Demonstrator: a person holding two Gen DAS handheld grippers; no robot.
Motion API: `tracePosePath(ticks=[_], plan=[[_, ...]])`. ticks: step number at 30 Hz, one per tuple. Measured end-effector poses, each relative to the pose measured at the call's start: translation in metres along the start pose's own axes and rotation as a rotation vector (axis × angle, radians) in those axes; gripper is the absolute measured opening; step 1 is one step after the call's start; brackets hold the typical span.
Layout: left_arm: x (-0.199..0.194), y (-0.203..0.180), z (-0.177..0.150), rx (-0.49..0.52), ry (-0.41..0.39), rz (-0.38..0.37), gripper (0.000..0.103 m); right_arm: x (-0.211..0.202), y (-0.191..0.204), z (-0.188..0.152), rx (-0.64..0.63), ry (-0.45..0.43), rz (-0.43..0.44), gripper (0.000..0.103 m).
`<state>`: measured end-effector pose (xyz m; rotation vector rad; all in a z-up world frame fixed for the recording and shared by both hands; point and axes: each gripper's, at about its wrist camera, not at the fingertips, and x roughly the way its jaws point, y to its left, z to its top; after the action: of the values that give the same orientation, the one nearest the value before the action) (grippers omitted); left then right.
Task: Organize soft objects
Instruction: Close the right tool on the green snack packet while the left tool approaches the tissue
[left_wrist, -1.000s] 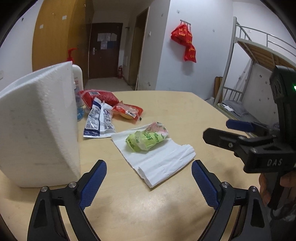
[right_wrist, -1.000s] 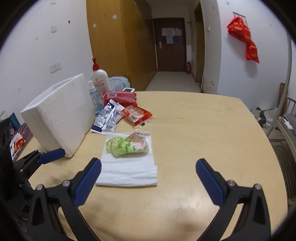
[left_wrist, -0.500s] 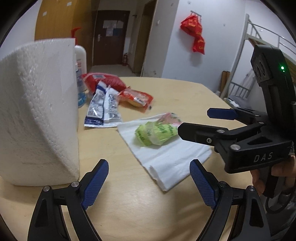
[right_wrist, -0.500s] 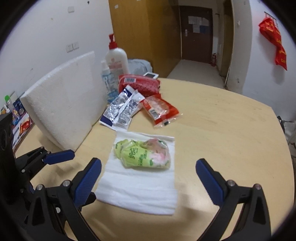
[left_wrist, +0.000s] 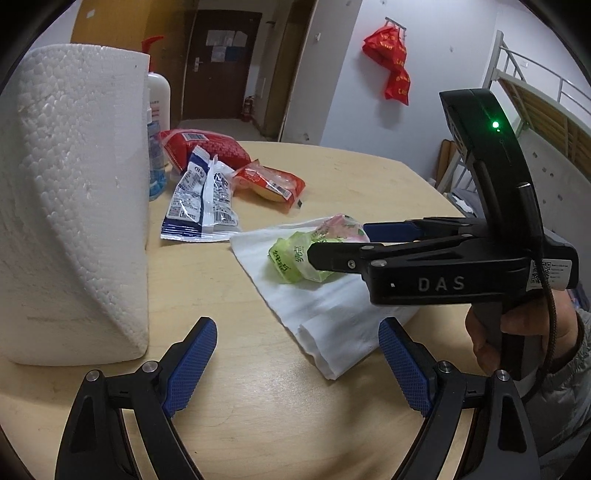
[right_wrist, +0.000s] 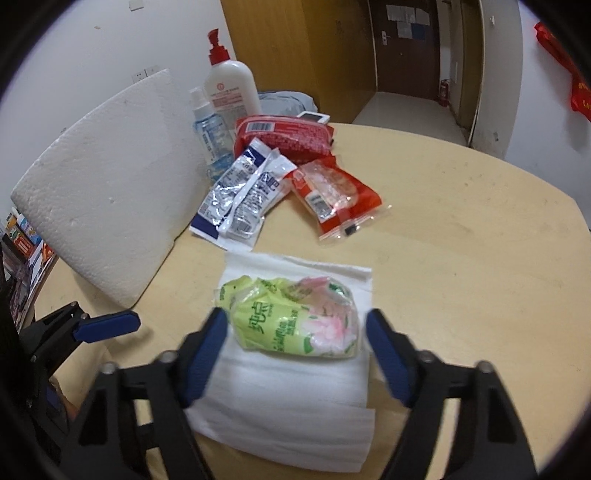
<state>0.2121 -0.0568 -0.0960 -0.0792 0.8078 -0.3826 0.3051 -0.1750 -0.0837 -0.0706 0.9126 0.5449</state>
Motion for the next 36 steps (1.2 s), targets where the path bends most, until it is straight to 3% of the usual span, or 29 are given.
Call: tracePosePath(ticks=[5, 7, 9, 13, 25, 36], plan=[[0.001, -0.002, -0.001, 0.006, 0.000, 0.004, 0.090, 0.006, -0.003, -0.001, 0.016, 0.019, 0.016, 0.051], [0.000, -0.001, -0.001, 0.004, -0.013, 0.009, 0.090, 0.005, -0.004, -0.001, 0.024, 0.013, 0.027, 0.036], [-0.001, 0.000, -0.001, 0.002, -0.023, 0.007, 0.090, 0.004, -0.006, -0.001, 0.030, 0.010, 0.038, 0.028], [-0.003, -0.002, -0.002, 0.010, -0.036, 0.017, 0.090, 0.002, -0.006, -0.003, 0.044, -0.002, 0.043, 0.020], [-0.006, -0.006, -0.002, 0.022, -0.054, 0.019, 0.090, -0.041, -0.014, -0.008, 0.099, -0.107, 0.083, 0.016], [-0.004, -0.015, -0.002, 0.044, -0.054, 0.029, 0.090, -0.080, -0.040, -0.036, 0.172, -0.164, 0.024, 0.016]])
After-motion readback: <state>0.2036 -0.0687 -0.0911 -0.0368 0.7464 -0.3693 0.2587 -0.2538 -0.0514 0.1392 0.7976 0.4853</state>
